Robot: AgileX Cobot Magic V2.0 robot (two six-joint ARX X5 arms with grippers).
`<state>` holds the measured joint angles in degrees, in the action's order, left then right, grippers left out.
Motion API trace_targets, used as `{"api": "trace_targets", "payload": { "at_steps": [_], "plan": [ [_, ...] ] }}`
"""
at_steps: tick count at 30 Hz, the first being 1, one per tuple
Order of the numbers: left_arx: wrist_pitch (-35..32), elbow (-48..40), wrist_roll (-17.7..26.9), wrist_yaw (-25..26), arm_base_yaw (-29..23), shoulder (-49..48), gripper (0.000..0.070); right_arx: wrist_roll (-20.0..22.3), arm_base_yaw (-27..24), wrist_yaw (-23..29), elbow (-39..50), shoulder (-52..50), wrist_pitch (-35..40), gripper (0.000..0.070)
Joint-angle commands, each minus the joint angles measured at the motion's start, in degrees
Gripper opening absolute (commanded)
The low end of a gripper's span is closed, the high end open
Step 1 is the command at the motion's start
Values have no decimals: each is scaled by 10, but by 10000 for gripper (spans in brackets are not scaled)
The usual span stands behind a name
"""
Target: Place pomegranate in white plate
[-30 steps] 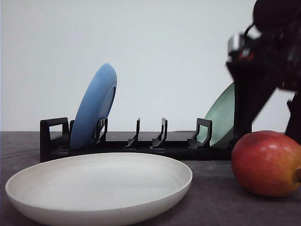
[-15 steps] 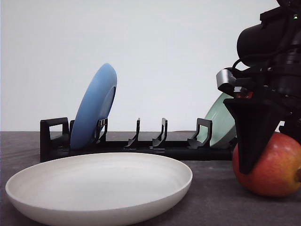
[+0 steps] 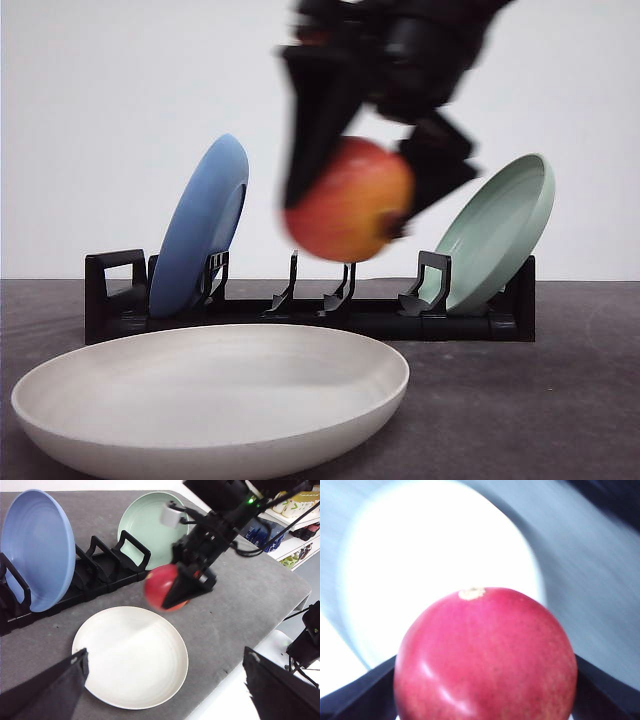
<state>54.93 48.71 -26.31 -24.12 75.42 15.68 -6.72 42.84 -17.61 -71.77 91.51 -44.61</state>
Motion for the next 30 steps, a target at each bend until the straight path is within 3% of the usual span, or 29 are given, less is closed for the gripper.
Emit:
{"api": "trace_targets", "payload": {
  "at_steps": [1, 9, 24, 26, 28, 30],
  "plan": [
    [-5, 3, 5, -3, 8, 2, 589, -34, 28, 0, -9, 26, 27, 457],
    [-5, 3, 2, -18, 8, 2, 589, -37, 92, 37, -9, 109, 96, 457],
    [-5, 3, -2, -21, 8, 2, 589, -35, 99, 40, -9, 152, 90, 482],
    [-5, 3, -3, -21, 8, 2, 589, -35, 99, 40, -9, 152, 90, 520],
    [-5, 3, -3, -21, 8, 2, 589, -35, 99, 40, -9, 152, 90, 635],
    [-5, 3, -4, -20, 8, 2, 589, -35, 99, 40, -9, 152, 90, 700]
  ]
}}
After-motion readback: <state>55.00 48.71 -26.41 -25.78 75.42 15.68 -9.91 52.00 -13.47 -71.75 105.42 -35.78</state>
